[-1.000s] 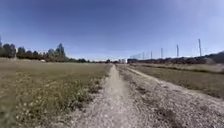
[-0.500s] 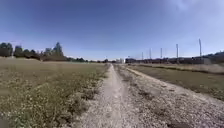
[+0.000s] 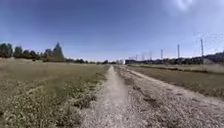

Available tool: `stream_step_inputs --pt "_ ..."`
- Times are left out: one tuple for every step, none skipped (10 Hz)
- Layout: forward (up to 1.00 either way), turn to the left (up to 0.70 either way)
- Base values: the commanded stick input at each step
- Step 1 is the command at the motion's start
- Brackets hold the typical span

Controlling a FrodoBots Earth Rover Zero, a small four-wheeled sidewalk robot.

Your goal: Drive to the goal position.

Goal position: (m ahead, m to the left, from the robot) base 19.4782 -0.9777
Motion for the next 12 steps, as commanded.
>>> stream_step_inputs --pt "0.70 0.00" --pt "0.70 0.00" --pt "0.70 0.00" --pt "0.70 0.00" --pt "0.70 0.00" --pt "0.70 0.00" --pt "0.70 0.00" --pt "0.70 -0.15" --pt "0.70 -0.05" --pt "0.70 0.00" --pt "0.70 0.00" --pt "0.70 0.00"
